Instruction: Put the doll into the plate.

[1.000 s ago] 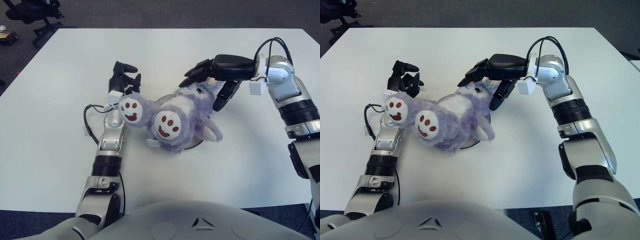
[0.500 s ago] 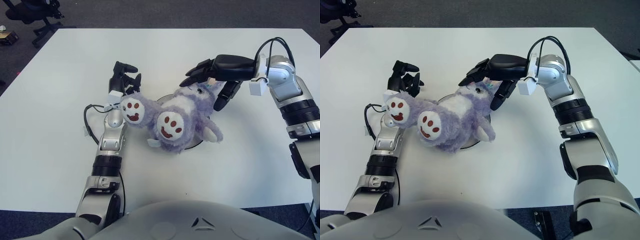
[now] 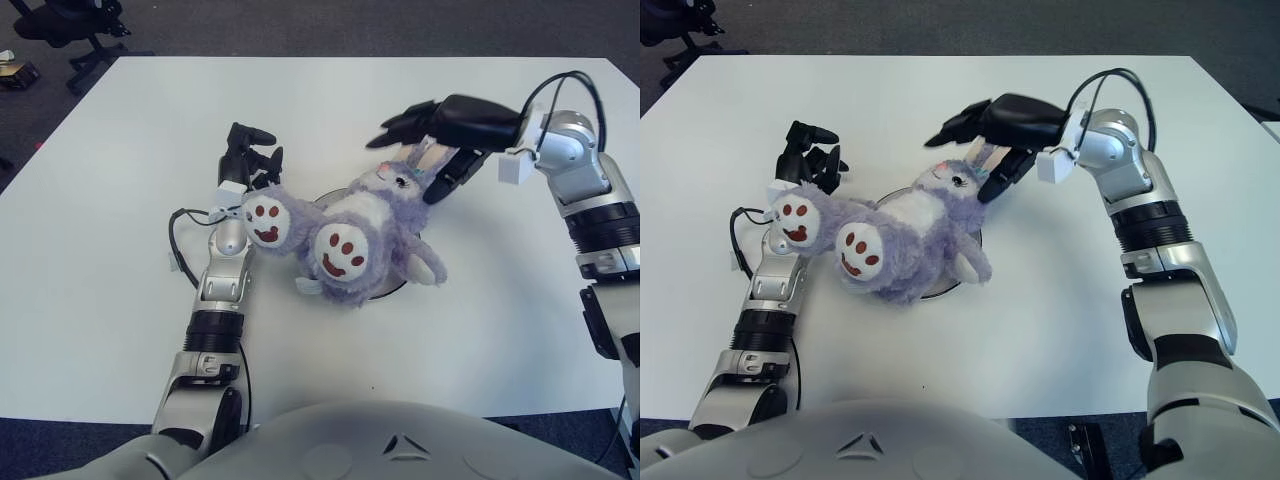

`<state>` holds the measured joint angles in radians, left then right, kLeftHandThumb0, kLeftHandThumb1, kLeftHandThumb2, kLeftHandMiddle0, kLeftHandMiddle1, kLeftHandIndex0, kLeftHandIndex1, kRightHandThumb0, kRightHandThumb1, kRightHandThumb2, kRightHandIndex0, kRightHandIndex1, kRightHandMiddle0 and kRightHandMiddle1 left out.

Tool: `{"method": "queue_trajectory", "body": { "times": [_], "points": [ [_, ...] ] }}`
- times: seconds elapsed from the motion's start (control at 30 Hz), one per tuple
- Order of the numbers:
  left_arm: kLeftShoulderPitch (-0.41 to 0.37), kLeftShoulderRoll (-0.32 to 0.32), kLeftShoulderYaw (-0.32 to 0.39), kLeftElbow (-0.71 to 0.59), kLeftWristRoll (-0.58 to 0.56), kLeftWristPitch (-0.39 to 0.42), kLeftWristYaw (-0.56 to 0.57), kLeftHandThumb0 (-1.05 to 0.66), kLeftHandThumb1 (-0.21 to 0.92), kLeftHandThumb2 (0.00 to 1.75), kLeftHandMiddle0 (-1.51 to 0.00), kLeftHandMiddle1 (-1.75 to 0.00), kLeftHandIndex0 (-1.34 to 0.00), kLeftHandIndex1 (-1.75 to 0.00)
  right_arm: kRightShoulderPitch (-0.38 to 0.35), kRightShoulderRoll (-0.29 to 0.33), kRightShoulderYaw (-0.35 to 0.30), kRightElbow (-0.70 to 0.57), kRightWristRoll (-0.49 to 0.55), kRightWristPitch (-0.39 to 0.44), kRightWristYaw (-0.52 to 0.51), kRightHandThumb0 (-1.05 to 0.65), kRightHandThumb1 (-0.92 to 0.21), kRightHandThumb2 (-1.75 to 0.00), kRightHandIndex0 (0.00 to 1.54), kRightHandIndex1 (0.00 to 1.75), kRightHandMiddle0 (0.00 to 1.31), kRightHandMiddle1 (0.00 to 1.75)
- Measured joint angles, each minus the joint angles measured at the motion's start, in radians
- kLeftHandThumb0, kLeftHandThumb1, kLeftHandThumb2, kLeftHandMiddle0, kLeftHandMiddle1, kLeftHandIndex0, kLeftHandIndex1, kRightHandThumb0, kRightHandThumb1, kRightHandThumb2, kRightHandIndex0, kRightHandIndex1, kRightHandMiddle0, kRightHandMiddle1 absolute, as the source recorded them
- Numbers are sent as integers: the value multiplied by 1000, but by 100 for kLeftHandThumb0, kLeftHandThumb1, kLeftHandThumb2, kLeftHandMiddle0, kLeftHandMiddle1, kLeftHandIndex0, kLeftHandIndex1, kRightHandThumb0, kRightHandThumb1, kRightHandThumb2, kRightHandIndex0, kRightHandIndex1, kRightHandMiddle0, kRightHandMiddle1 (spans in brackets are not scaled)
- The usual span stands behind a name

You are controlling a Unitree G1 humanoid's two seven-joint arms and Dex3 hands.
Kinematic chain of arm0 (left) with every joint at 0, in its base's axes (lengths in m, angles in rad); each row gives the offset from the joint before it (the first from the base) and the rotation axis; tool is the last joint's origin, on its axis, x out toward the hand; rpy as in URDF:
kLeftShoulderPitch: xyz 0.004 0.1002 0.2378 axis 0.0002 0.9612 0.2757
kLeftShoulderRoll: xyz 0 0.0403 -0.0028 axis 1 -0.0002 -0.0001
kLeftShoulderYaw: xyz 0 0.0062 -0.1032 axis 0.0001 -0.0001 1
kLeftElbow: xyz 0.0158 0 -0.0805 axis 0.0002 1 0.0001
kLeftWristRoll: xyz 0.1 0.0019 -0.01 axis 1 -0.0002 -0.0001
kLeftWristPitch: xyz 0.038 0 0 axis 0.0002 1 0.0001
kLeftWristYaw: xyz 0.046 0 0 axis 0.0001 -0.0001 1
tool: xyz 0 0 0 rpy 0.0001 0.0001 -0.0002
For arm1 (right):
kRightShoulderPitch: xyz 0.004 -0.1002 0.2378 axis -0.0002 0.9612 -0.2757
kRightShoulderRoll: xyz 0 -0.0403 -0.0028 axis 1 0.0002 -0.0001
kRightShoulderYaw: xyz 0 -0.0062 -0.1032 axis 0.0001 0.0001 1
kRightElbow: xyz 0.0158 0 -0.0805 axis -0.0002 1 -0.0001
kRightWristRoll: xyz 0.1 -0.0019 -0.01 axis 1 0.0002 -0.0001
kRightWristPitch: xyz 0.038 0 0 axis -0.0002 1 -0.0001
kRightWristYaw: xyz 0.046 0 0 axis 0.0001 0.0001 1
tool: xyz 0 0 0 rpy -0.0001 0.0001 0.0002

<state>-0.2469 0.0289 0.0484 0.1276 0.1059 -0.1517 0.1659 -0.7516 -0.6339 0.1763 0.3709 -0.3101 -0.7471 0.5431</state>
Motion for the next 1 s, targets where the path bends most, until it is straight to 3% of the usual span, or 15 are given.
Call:
{"method": "queue_trajectory", "body": {
  "times": [0.2, 0.4, 1.0],
  "points": [
    [-2, 0, 1, 1, -1, 0, 0, -35, 92, 47, -61, -168, -25, -170, -45, 16, -41, 144, -44, 43, -165, -51, -92, -24, 52, 4, 56, 11],
    [-2, 7, 6, 2, -2, 0, 0, -35, 92, 47, -60, -168, -25, -170, -79, 17, -66, 225, -43, 89, -231, -53, -92, -22, 59, 5, 58, 11],
    [-2, 12, 6, 4, -6, 0, -4, -35, 92, 47, -60, -169, -24, -170, -90, 54, -127, 176, 17, 299, -285, -53, -92, -13, 68, 3, 63, 12]
  ]
}}
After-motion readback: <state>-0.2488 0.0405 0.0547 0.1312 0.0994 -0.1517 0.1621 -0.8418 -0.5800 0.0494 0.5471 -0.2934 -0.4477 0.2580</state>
